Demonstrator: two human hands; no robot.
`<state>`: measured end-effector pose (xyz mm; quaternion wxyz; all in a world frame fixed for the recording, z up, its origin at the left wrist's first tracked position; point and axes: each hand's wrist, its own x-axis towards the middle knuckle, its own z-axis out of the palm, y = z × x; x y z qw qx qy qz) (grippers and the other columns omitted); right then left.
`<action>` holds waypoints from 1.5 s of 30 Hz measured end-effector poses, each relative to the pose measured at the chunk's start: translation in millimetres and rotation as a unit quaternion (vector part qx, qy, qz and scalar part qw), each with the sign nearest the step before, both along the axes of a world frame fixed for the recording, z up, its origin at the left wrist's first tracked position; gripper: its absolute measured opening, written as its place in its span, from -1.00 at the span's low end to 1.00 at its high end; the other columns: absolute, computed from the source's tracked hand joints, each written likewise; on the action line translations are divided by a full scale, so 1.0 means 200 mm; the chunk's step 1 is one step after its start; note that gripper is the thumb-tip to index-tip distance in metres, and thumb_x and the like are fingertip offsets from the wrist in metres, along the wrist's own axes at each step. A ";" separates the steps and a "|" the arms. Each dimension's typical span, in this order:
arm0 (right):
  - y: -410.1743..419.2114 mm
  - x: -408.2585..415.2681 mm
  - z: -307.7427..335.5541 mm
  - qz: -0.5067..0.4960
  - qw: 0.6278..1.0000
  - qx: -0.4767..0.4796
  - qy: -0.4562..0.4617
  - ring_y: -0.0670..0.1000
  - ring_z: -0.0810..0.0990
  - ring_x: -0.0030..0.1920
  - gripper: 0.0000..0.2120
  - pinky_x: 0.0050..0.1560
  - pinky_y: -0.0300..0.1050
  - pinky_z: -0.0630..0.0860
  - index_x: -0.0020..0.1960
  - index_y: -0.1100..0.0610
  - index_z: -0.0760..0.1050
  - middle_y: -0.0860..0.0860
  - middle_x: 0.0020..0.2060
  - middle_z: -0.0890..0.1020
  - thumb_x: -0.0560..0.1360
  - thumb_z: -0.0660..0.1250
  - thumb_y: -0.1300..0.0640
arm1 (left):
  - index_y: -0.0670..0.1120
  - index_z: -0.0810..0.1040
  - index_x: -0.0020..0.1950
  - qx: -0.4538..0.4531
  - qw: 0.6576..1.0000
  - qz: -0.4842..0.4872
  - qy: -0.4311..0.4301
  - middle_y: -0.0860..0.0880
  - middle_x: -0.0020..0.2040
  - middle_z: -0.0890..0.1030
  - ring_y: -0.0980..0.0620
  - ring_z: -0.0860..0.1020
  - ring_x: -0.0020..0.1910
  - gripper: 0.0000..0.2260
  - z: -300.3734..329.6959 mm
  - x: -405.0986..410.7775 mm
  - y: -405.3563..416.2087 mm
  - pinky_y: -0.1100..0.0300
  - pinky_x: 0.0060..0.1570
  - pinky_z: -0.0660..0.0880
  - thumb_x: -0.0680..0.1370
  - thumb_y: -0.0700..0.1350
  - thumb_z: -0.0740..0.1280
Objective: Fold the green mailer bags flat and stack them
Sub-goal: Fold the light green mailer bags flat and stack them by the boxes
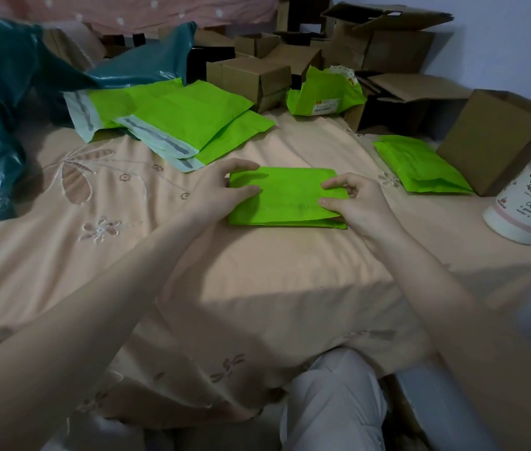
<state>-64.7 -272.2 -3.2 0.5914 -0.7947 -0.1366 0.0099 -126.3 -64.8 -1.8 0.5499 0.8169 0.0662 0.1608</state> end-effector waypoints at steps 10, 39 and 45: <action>0.00 0.02 -0.02 -0.024 0.999 -0.018 -0.016 0.02 0.50 -0.12 -0.78 -0.15 -0.08 0.47 -0.18 -0.01 0.55 0.05 -0.18 0.52 0.34 0.46 0.30 | -0.07 0.30 0.19 -0.091 0.985 0.103 0.106 0.00 -0.11 0.50 0.04 0.54 -0.24 -0.54 0.00 -0.02 0.04 0.03 0.03 0.57 0.43 0.01 0.46; -0.02 -0.04 -0.02 -0.093 0.941 -0.293 -0.144 0.12 0.43 0.16 -0.75 0.19 -0.04 0.37 0.04 -0.02 0.54 0.01 -0.01 0.36 0.39 0.44 0.00 | -0.15 0.50 -0.09 0.265 0.959 0.072 -0.066 -0.05 -0.16 0.47 0.02 0.45 -0.25 -0.87 -0.10 -0.02 0.03 0.15 -0.20 0.38 0.45 -0.19 0.42; 0.01 -0.09 0.01 -0.120 0.894 -0.375 -0.213 0.14 0.35 0.22 -0.78 0.15 0.03 0.34 0.09 0.04 0.52 0.08 0.12 0.41 0.44 0.36 0.10 | -0.10 0.62 0.07 0.319 0.947 0.010 -0.045 -0.07 -0.04 0.56 -0.03 0.55 -0.10 -0.81 -0.10 -0.09 0.03 0.10 -0.04 0.48 0.50 -0.21 0.30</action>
